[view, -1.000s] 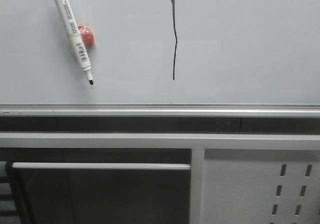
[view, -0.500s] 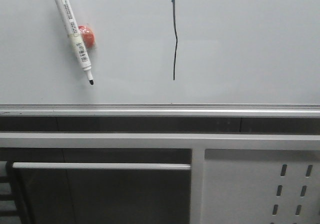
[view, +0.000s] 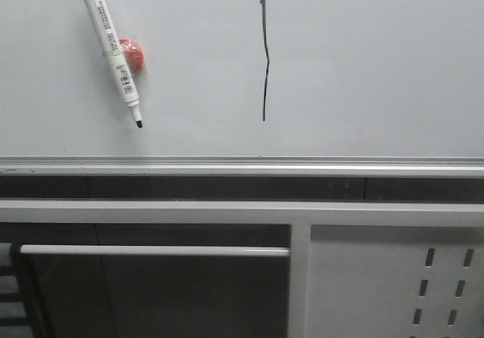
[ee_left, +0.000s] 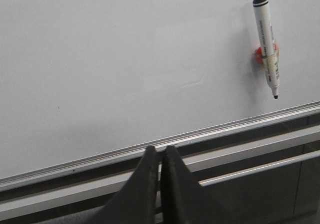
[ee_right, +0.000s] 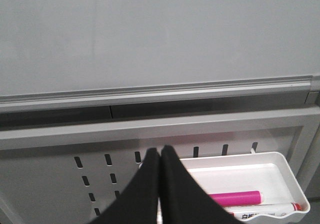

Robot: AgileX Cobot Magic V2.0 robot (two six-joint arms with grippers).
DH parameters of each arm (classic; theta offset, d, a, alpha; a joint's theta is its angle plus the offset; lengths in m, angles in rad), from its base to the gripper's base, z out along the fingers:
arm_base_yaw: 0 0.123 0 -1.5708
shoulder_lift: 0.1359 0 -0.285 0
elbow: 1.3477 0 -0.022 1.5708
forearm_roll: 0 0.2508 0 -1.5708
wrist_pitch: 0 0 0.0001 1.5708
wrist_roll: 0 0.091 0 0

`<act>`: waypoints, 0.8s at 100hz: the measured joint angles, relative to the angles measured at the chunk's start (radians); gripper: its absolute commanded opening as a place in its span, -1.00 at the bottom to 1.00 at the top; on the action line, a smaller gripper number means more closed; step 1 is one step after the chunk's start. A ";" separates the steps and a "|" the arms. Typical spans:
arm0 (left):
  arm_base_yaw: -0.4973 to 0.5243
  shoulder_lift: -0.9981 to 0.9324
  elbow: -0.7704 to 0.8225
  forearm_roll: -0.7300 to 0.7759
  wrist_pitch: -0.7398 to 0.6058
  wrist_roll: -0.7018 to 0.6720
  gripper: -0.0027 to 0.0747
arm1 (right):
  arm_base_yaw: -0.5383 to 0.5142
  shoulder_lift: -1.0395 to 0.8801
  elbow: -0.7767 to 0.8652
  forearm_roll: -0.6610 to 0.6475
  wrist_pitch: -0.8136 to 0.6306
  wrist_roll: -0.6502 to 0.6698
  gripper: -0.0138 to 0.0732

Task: Write number 1 on whiteboard

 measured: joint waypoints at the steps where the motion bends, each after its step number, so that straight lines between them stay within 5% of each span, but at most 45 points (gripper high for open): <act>1: 0.000 0.000 0.000 0.000 0.000 0.000 -0.98 | 0.000 0.000 0.000 0.000 0.000 0.002 -0.85; 80: 0.000 0.000 0.000 0.000 0.000 0.000 -0.98 | 0.052 0.000 0.000 -0.004 0.000 0.002 -0.85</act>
